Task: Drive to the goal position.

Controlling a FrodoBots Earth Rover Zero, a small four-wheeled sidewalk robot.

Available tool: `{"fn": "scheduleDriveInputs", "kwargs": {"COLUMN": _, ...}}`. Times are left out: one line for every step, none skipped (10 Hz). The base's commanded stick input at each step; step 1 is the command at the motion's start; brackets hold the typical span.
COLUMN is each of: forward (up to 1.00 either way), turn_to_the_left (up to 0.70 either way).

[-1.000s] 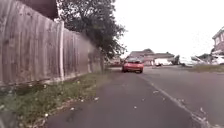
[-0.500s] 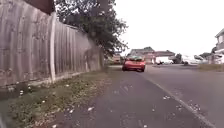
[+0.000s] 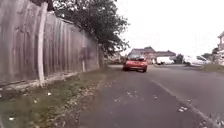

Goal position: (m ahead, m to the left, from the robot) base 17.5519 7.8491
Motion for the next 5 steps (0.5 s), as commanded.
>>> {"fn": "scheduleDriveInputs", "kwargs": {"forward": 1.00, "turn_to_the_left": 0.00}}
{"fn": "scheduleDriveInputs", "kwargs": {"forward": 1.00, "turn_to_the_left": 0.00}}
{"fn": "scheduleDriveInputs", "kwargs": {"forward": 1.00, "turn_to_the_left": 0.00}}
{"fn": "scheduleDriveInputs", "kwargs": {"forward": 1.00, "turn_to_the_left": 0.00}}
{"fn": "scheduleDriveInputs", "kwargs": {"forward": 1.00, "turn_to_the_left": 0.00}}
